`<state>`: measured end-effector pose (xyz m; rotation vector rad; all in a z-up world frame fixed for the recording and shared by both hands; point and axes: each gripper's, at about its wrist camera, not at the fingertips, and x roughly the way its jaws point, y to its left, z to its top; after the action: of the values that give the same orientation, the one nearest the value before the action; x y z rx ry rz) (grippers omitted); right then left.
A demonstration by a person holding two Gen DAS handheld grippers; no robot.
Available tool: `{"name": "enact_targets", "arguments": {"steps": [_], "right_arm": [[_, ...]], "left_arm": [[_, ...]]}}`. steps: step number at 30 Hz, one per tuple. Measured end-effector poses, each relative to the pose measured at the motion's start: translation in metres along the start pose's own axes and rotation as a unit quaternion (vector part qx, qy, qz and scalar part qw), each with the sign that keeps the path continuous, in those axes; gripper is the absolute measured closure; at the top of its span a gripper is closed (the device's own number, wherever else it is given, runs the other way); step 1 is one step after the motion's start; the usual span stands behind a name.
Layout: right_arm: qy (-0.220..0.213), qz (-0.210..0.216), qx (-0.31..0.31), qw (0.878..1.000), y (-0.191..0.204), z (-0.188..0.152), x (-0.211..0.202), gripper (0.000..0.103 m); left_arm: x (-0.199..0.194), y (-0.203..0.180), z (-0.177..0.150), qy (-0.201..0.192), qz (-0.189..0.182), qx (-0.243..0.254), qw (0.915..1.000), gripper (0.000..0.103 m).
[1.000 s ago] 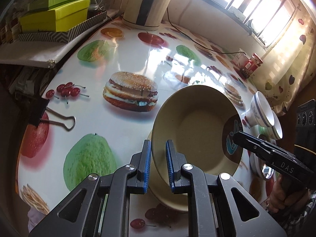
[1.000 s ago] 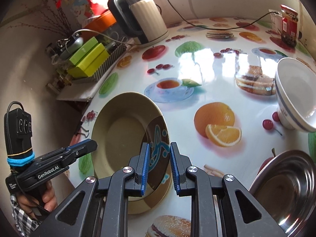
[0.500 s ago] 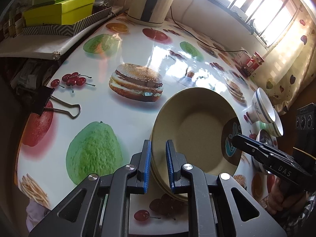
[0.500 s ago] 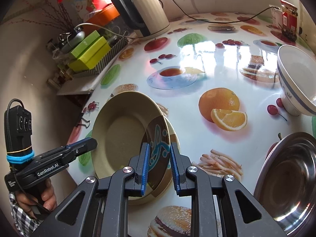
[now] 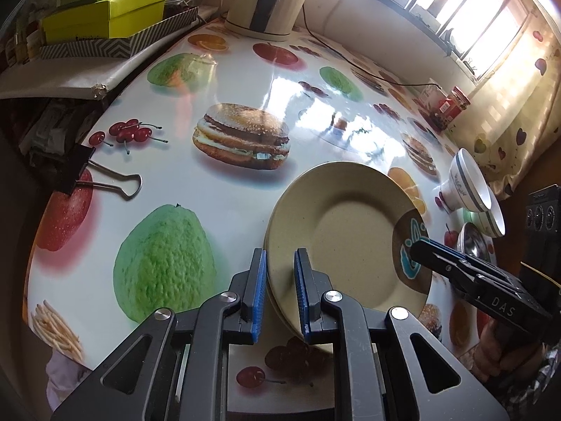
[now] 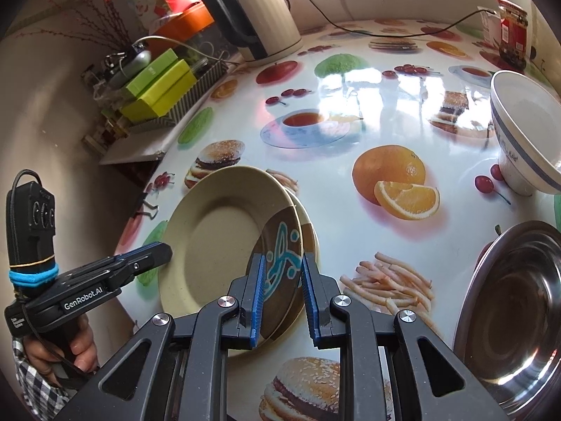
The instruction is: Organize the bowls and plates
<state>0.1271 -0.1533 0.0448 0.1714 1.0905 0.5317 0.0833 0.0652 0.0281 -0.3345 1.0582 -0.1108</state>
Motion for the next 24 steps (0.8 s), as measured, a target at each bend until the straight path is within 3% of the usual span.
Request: {"name": "enact_targets", "arguments": {"steps": [18, 22, 24], "right_arm": [[-0.007, -0.014, -0.009, 1.000, 0.0029, -0.0036, -0.0026, 0.080], [-0.007, -0.014, -0.010, 1.000, 0.0036, -0.0032, -0.0026, 0.074], [-0.006, -0.017, -0.011, 1.000, 0.0030, -0.0032, -0.0018, 0.066]], "left_arm": [[-0.0024, 0.0007, -0.0050, 0.000, -0.004, -0.002, 1.0000, 0.085], [-0.0006, -0.0001, -0.0052, 0.003, -0.010, -0.001, 0.9999, 0.078], [0.0003, 0.0002, -0.0047, 0.003, -0.015, -0.002, 0.9999, 0.075]]}}
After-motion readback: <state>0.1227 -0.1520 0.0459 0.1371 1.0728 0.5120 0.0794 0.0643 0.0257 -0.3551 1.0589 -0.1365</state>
